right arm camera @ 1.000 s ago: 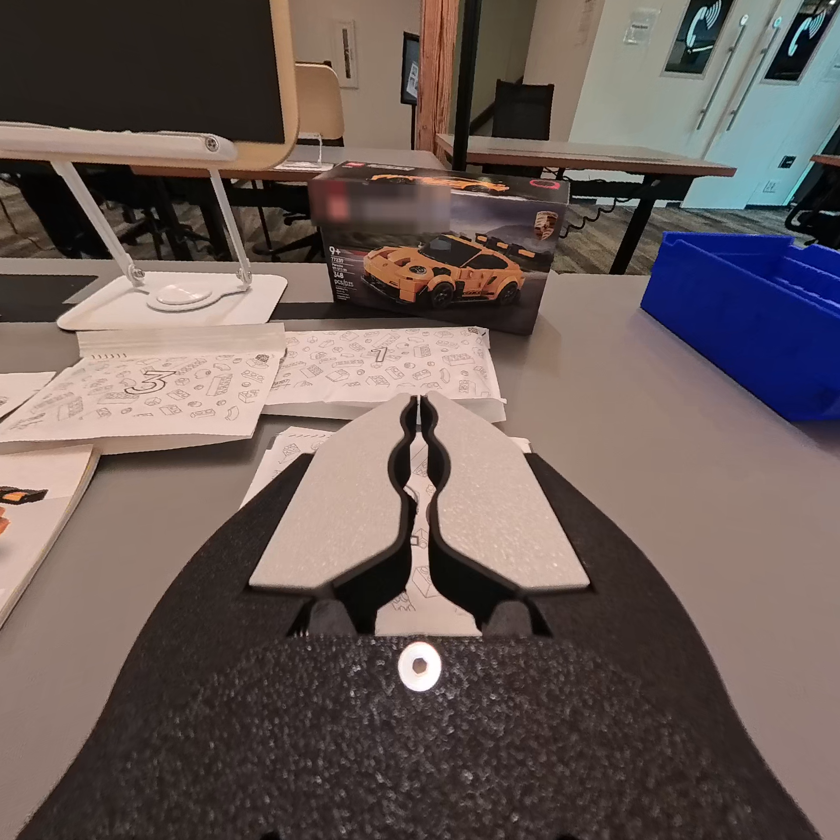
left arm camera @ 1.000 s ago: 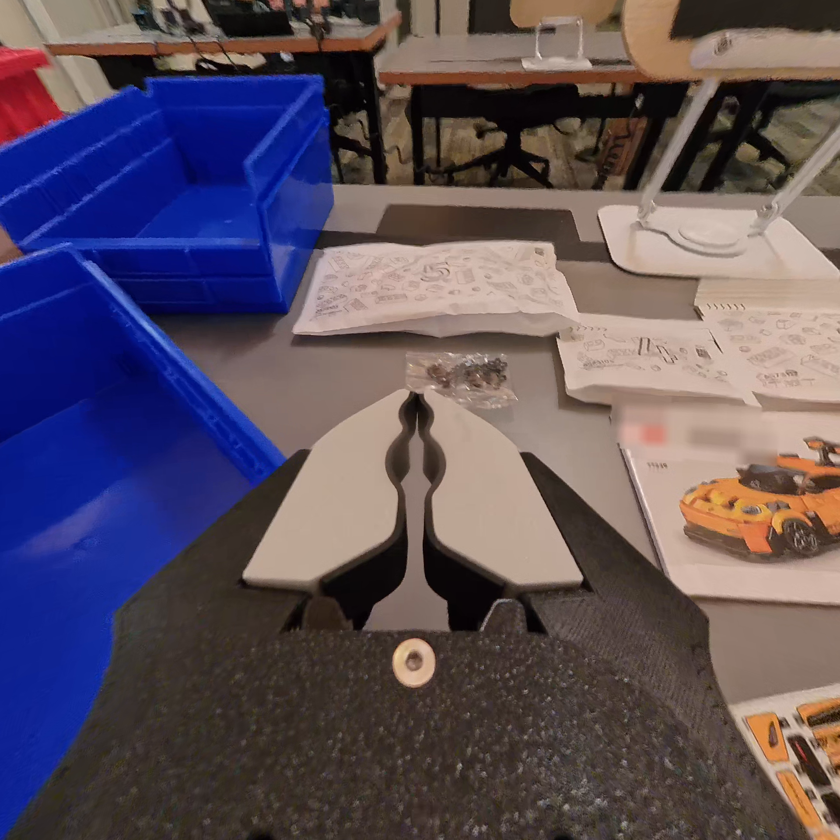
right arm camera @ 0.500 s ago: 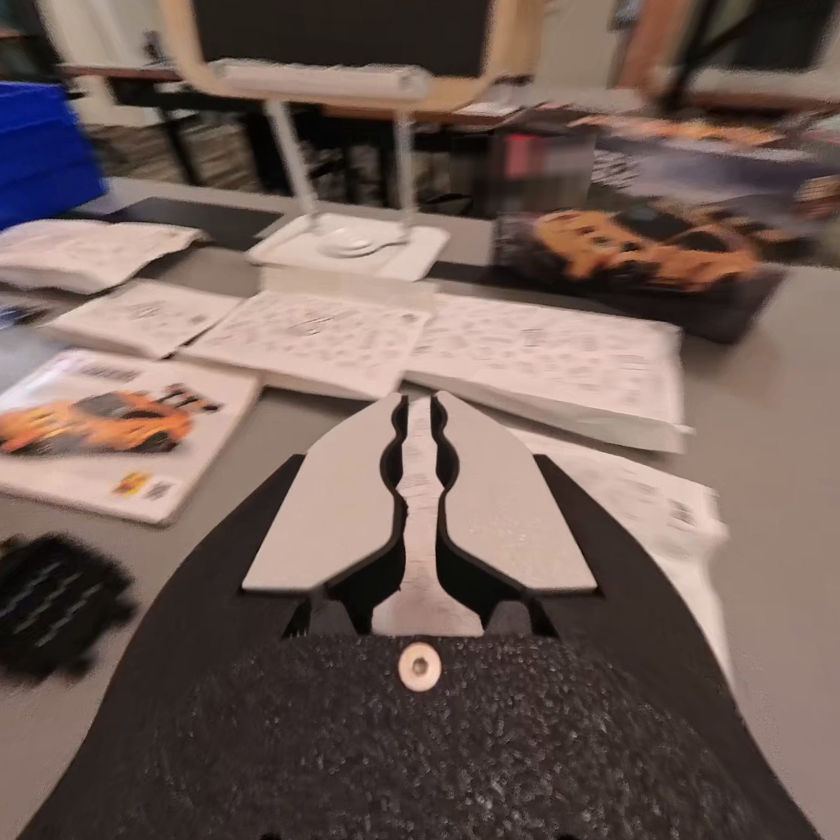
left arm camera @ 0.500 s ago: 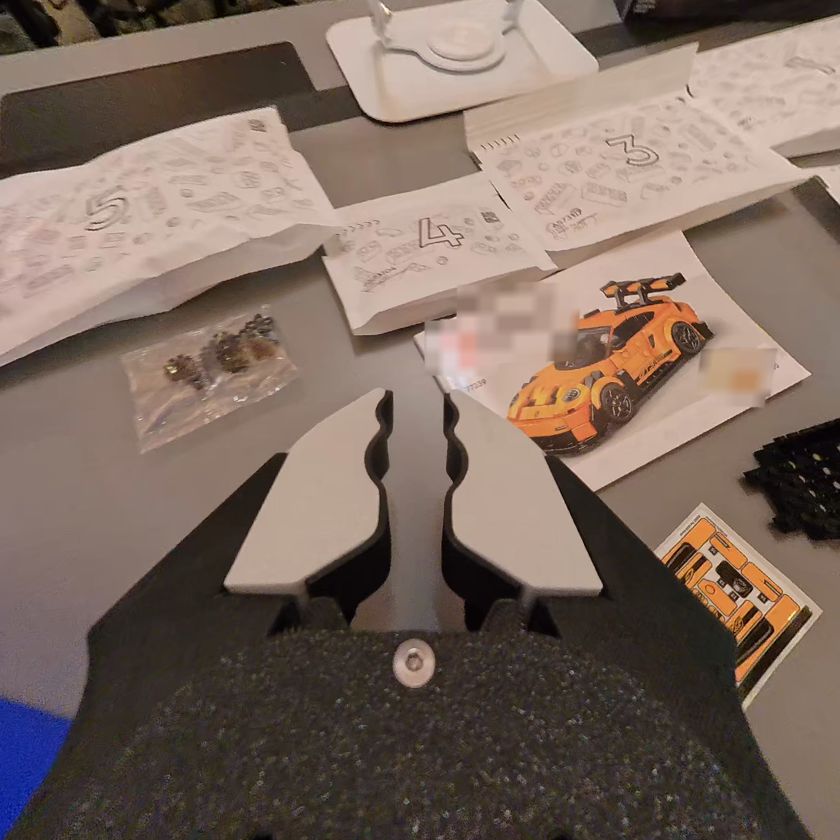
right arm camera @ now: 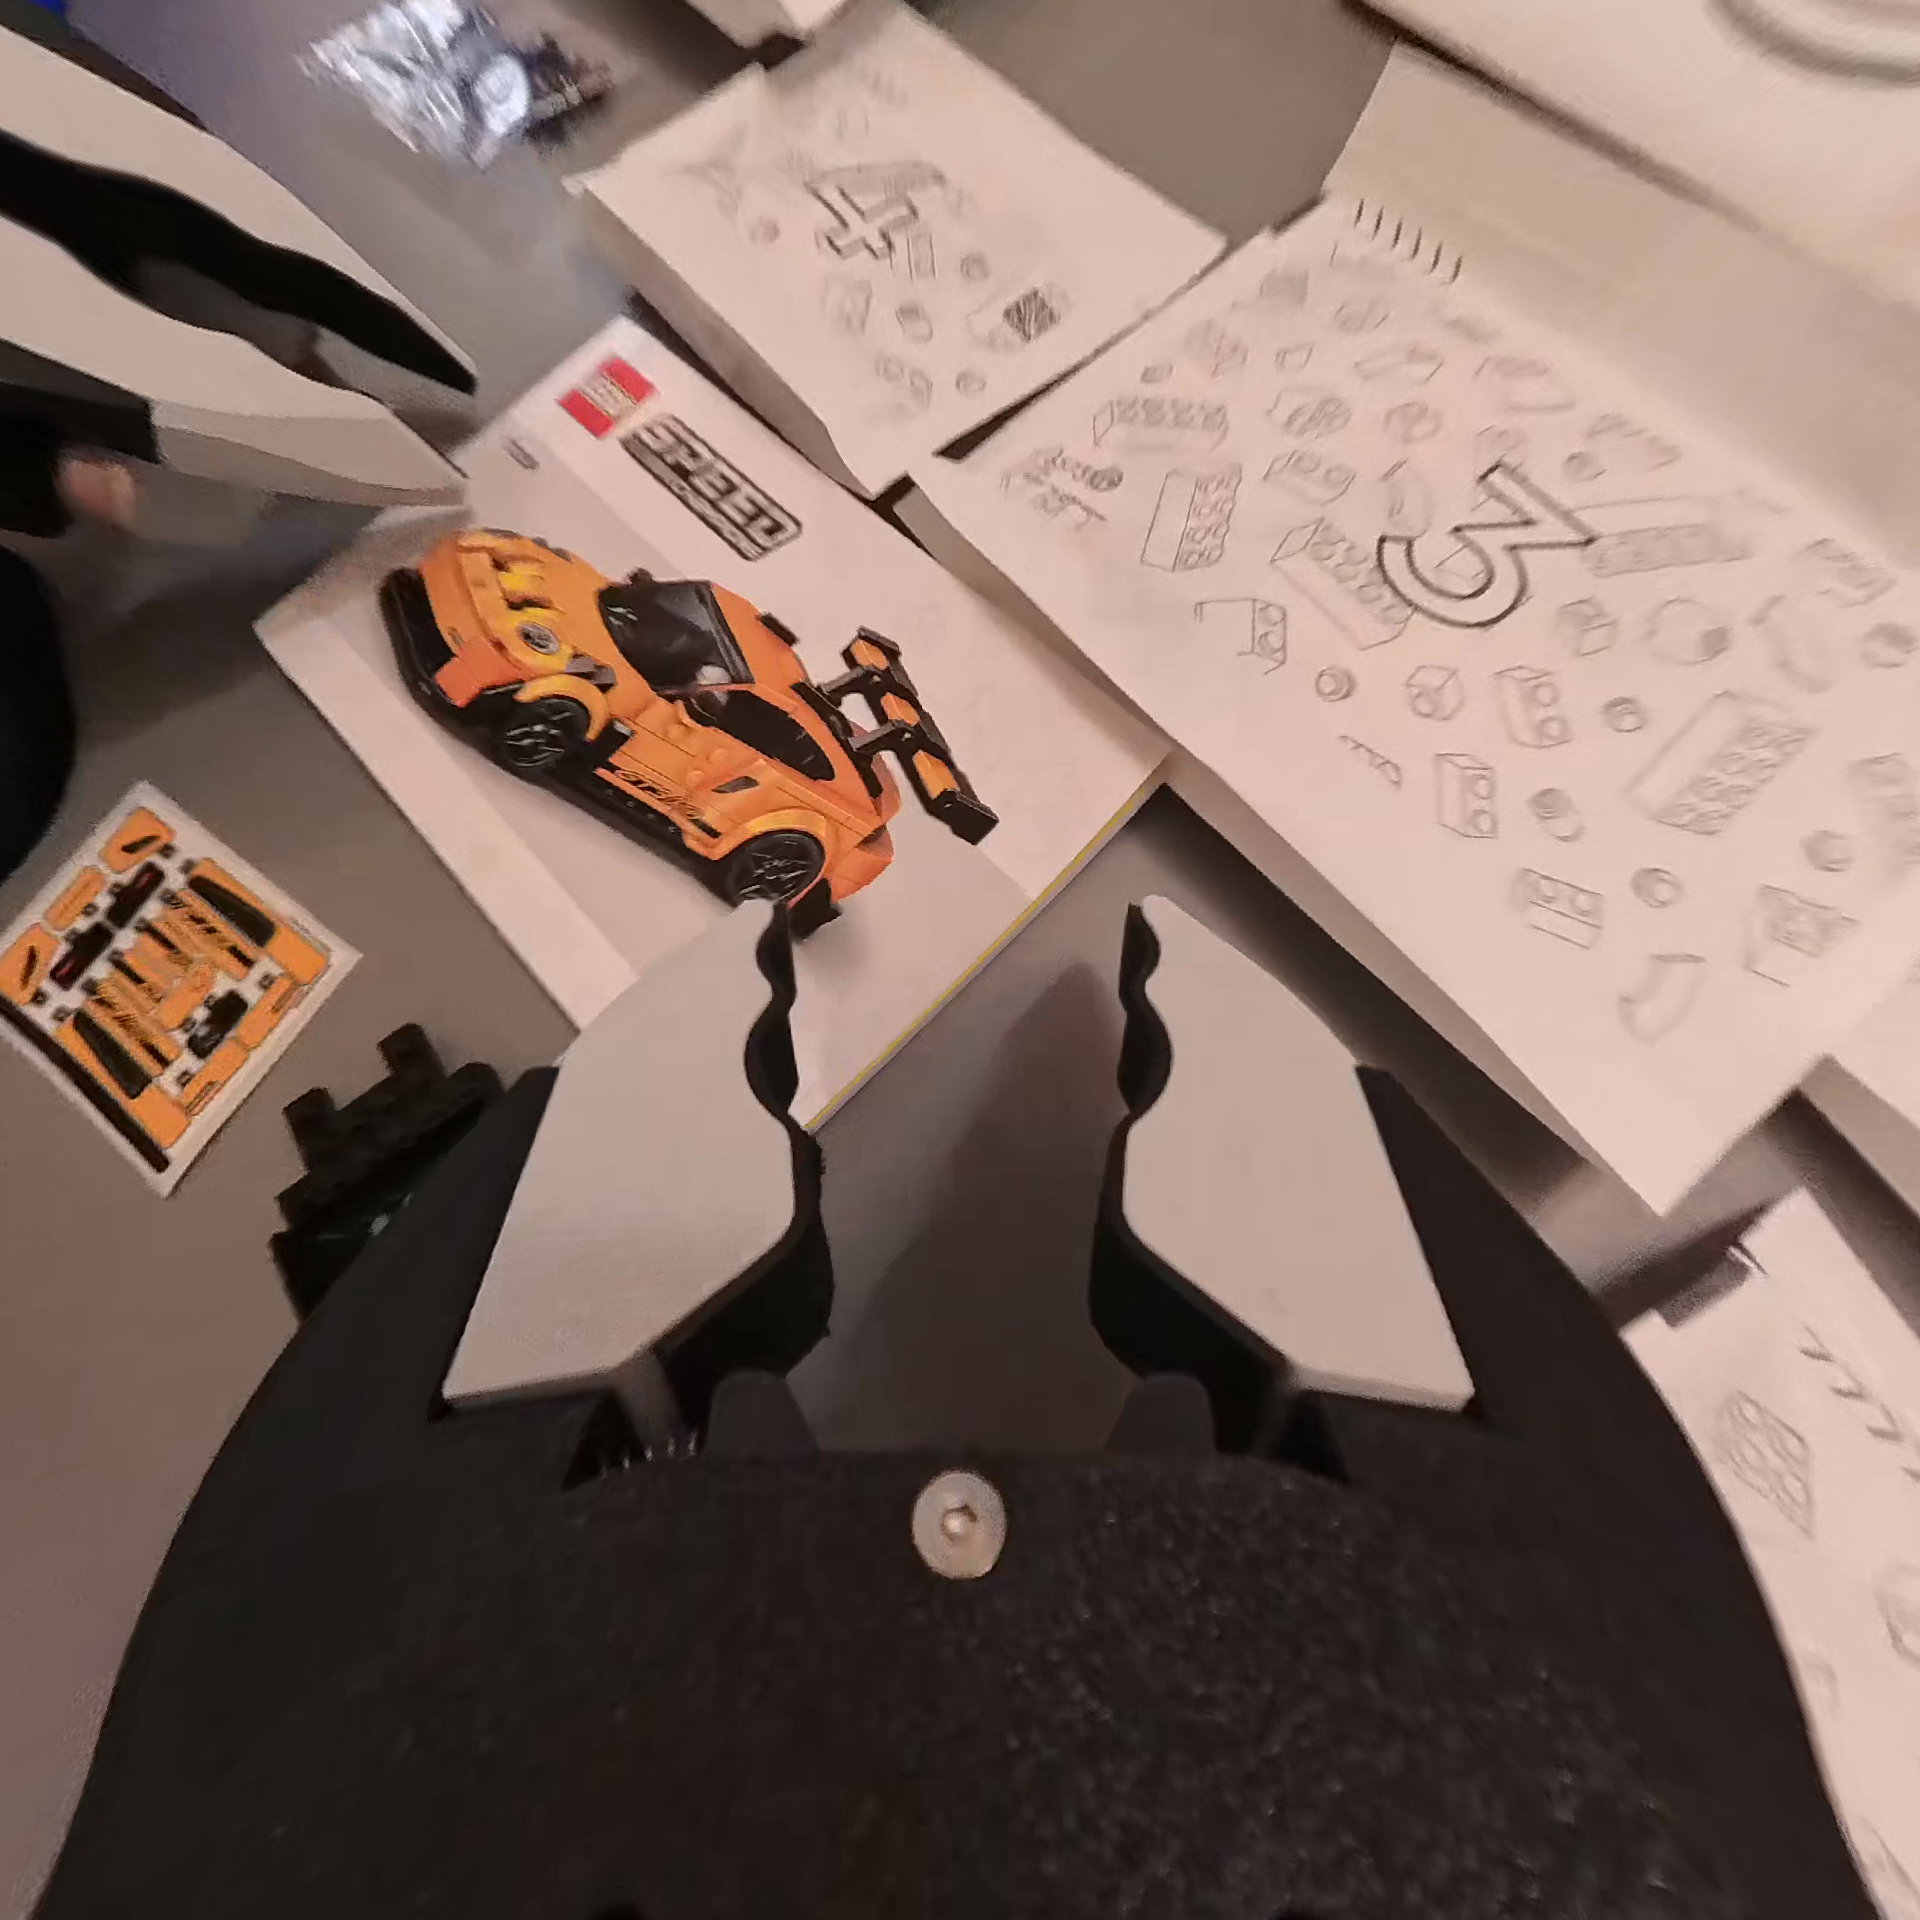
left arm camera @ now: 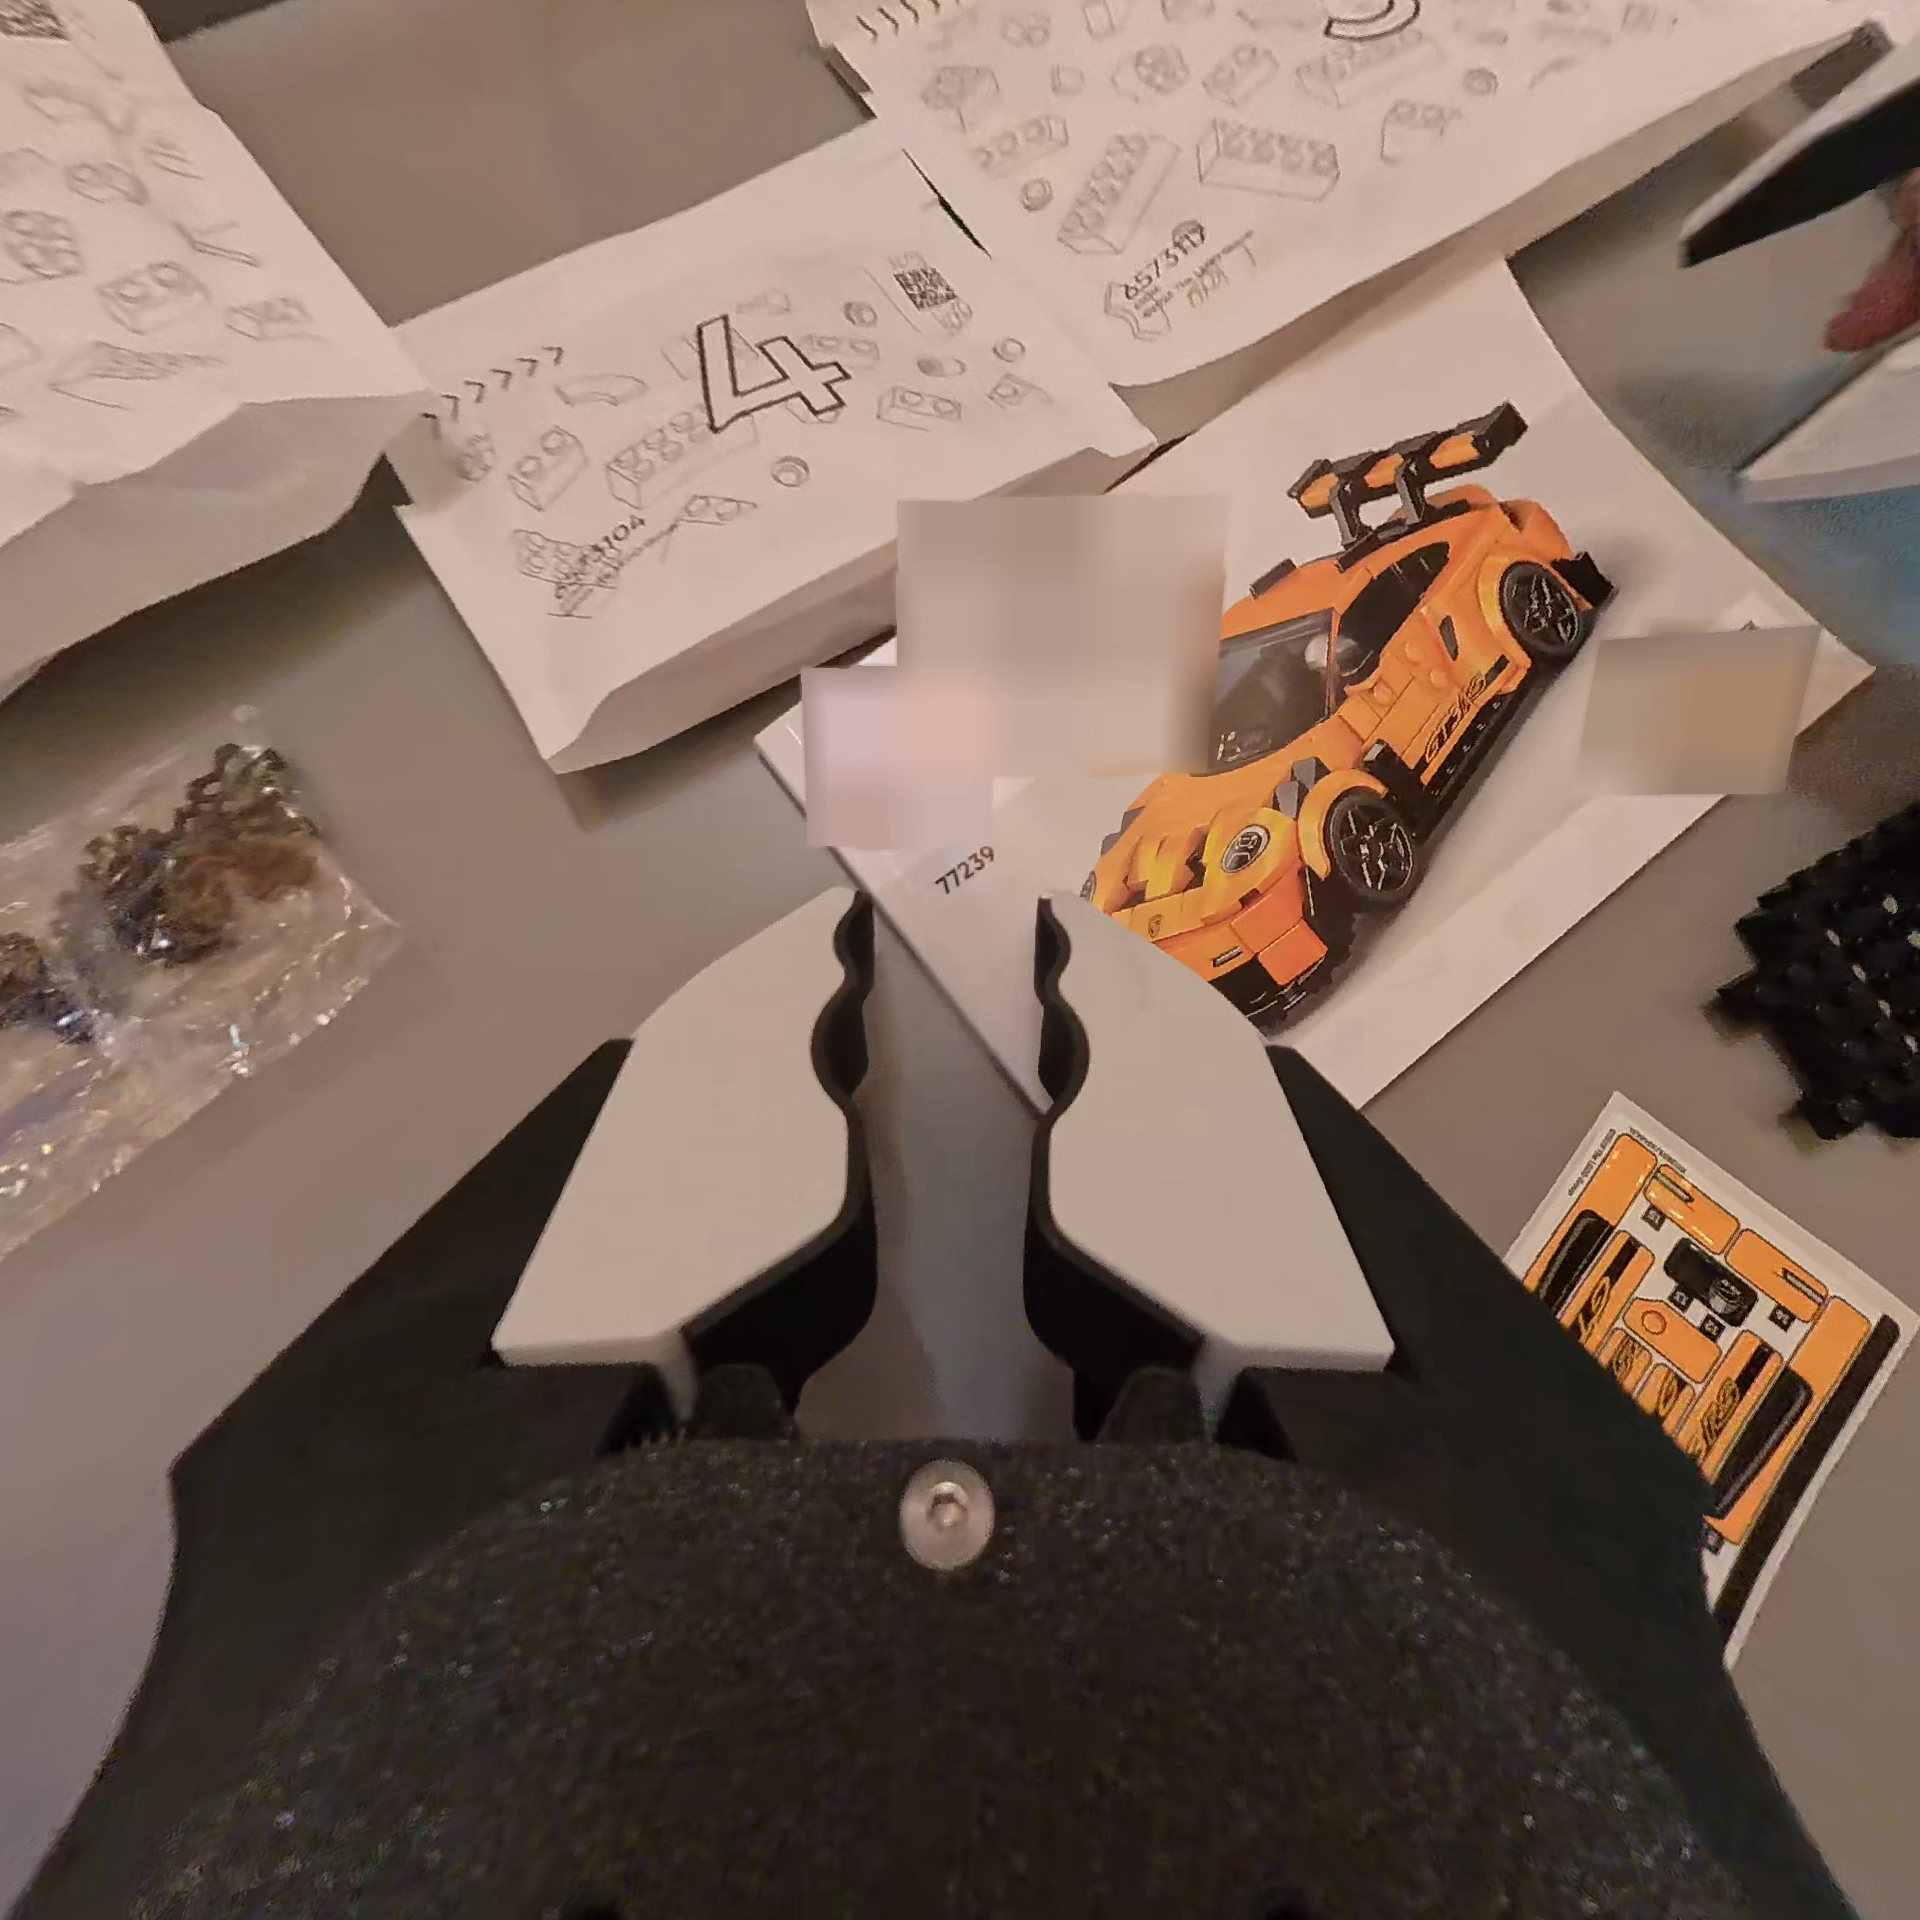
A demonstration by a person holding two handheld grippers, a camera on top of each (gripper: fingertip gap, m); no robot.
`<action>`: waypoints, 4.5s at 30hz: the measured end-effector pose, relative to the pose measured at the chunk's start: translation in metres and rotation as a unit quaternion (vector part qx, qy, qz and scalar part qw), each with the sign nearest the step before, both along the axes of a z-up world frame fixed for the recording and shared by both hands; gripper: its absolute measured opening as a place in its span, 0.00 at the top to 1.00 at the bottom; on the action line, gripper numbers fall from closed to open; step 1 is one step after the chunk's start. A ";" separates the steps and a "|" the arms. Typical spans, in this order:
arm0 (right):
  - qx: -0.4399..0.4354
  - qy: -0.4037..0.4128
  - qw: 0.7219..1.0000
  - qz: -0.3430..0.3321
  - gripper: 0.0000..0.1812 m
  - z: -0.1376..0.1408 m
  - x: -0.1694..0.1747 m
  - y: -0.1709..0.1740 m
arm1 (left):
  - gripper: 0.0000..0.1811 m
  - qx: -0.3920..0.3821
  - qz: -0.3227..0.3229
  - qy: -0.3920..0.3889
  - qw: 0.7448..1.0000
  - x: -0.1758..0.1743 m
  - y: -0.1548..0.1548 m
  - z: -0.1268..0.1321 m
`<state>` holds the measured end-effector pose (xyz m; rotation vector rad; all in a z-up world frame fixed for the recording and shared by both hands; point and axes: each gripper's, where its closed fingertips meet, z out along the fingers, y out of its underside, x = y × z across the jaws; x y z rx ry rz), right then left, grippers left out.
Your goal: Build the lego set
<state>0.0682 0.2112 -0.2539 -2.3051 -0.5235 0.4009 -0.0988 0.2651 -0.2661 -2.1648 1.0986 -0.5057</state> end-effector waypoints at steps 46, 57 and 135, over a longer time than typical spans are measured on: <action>0.376 0.064 0.874 0.301 1.00 0.134 -0.046 -0.054 | 0.72 -0.159 -0.209 -0.133 0.956 0.061 -0.022 0.012; 0.370 0.085 0.886 0.264 1.00 0.137 -0.024 -0.062 | 0.96 -0.089 -0.210 -0.211 0.951 0.072 -0.024 0.047; 0.347 -0.087 0.934 0.013 0.80 0.240 0.080 0.181 | 1.00 0.173 0.018 -0.220 0.960 0.017 0.013 0.115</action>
